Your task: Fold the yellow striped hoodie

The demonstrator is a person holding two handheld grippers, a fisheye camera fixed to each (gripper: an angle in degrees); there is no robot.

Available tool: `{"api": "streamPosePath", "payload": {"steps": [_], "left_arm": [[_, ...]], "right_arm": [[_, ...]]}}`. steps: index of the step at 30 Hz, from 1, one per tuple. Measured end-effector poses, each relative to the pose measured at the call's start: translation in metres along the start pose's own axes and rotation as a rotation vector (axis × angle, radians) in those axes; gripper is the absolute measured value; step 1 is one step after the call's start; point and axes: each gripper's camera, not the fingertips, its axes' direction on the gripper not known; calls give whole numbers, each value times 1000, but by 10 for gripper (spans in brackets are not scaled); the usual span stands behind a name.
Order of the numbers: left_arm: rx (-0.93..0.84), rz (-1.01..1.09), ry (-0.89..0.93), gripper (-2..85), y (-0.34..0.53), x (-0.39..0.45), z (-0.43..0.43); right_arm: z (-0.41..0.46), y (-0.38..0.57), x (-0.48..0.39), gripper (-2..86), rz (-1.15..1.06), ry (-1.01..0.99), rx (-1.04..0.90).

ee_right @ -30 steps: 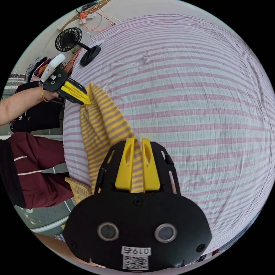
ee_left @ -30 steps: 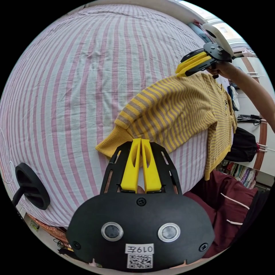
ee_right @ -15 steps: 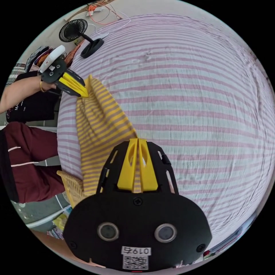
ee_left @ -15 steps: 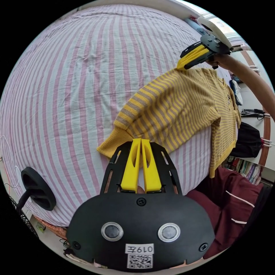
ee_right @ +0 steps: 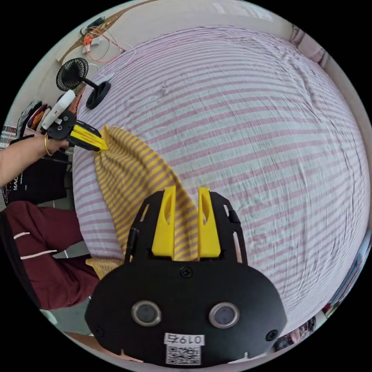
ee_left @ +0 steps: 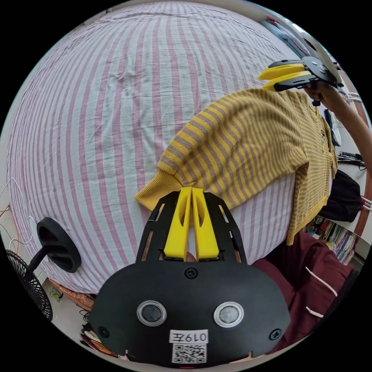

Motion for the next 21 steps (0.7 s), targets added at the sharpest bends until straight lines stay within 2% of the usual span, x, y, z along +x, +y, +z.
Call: {"api": "streamPosePath", "payload": {"steps": [4,8,11,15,18,21], "left_arm": [[25,-100,147,7,3,-32,6],[70,-105,241,8,7,-40,1],[76,8,170,8,6,-13,-7],[102,218,28,8,-1,55,0],[57,216,-130,7,-12,75,29],[28,165,-148,7,-19,61,57]], "right_arm": [[-78,33,41,55,204,-1,143],[-151,90,62,18,455,-28,265],[-189,122,47,12,575,-75,329],[-195,101,-6,62,584,-85,204],[-204,62,-39,79,590,3,145],[-221,15,-54,64,579,67,154]]}}
